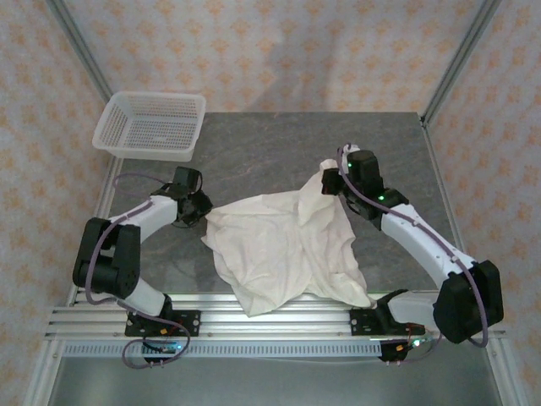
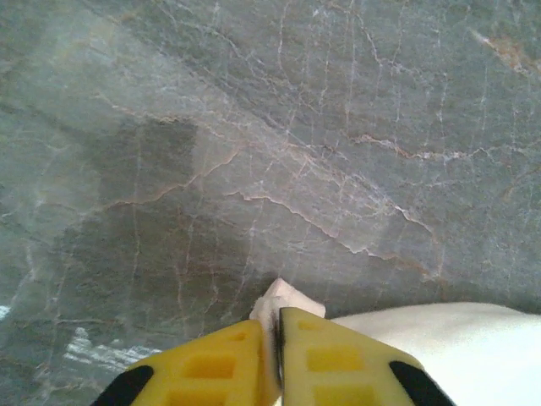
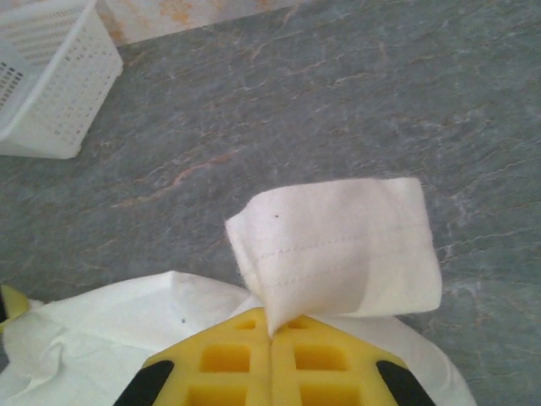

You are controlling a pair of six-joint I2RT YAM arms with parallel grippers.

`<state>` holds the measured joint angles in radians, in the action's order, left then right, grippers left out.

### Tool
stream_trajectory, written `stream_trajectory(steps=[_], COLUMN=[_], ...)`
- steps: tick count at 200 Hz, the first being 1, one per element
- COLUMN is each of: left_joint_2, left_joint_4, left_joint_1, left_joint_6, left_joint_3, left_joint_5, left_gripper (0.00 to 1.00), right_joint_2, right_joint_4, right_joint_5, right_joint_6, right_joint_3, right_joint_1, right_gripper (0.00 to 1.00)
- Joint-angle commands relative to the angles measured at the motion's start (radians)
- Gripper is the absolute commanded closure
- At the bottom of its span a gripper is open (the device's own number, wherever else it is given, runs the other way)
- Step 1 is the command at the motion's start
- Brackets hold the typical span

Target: Fold the inside-out t-shirt

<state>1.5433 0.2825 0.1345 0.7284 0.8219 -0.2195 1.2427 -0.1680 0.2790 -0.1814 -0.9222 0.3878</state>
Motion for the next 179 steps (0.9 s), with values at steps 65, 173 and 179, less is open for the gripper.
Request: stream_trajectory(steps=[65, 173, 179], left_joint_2=[-0.278, -0.166, -0.187], left_joint_4=[0.23, 0.302, 0.279], left_joint_1=[0.051, 0.188, 0.2], left_joint_6=[-0.038, 0.363, 0.421], left_joint_3=[-0.008, 0.015, 0.004], left_joint_5=[0.085, 0.023, 0.016], left_gripper=[0.69, 0.65, 0.63], right_joint_2=[-0.053, -0.081, -0.083], right_joint_4=[0.1, 0.09, 0.09], right_joint_5=[0.055, 0.055, 0.055], right_joint_6=[-0.046, -0.059, -0.059], right_joint_3=[0.002, 0.008, 0.008], right_joint_1=[0.0, -0.001, 0.0], right_gripper=[1.0, 1.0, 1.0])
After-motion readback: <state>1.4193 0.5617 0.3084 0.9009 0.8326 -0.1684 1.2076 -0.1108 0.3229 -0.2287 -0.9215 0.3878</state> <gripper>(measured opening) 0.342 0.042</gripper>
